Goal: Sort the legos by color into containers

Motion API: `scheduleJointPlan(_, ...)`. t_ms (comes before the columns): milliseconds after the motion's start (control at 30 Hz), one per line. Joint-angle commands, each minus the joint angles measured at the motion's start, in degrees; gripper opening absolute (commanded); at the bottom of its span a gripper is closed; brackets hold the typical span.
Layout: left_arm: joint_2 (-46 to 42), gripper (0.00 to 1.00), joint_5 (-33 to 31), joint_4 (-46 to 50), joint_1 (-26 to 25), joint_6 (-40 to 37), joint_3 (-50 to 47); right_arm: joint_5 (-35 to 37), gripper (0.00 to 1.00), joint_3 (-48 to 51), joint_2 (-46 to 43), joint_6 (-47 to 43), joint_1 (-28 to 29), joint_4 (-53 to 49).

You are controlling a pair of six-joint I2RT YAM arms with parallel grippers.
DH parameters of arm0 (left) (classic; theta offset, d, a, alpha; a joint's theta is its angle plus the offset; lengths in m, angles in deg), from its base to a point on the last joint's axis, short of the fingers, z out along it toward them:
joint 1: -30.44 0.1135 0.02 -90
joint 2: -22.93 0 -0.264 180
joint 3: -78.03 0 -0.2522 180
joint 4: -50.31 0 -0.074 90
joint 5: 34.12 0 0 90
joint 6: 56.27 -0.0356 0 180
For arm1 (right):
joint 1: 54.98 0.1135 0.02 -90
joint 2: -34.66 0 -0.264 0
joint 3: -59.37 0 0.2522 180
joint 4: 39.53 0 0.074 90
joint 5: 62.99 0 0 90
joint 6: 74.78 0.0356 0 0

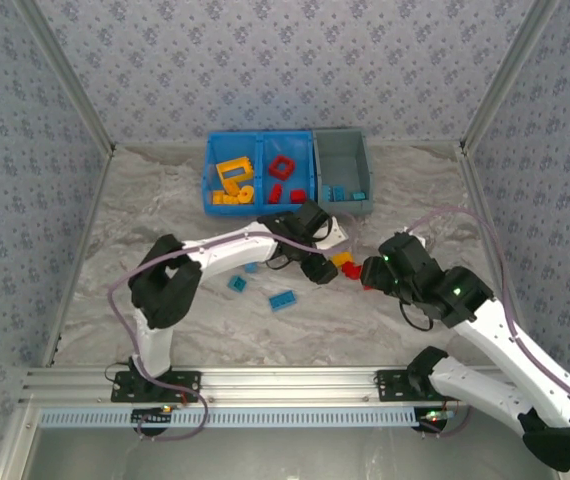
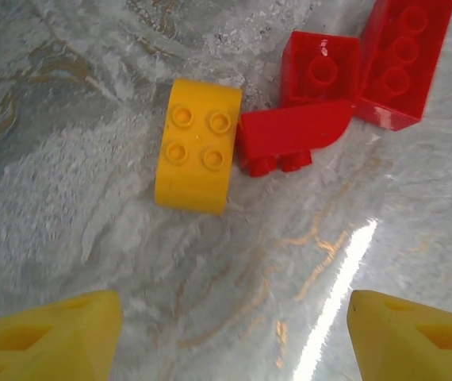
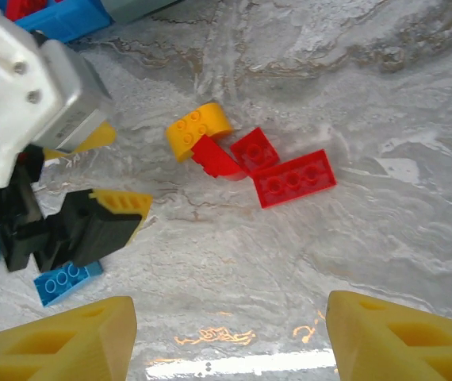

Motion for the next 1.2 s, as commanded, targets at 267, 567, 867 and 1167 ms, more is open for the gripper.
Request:
scheduleJointPlan(267, 9.9, 0.75, -4.9, -2.4, -1.9, -6.9, 8.1, 3.0, 0.68, -4.3, 0.0, 1.1, 0.3, -3.3)
scheduleJointPlan(567, 15.7, 0.56, -3.8, 0.2, -2.4, -7.1, 14.0, 2.6, 0.67, -3.5, 0.0, 1.0, 0.3, -2.5)
scheduleJointPlan(867, 17.1, 0.27, -3.5, 2.3, -2.6, -7.3, 16.6, 1.9, 0.67, -2.4, -0.5, 1.1, 0.3, -1.7)
scheduleJointPlan(1167, -1.8, 0.25, -10.4, -8.0, -2.0, 3.9, -0.4, -5.6, 0.67, -3.7, -1.1, -9.6, 0.5, 7.8)
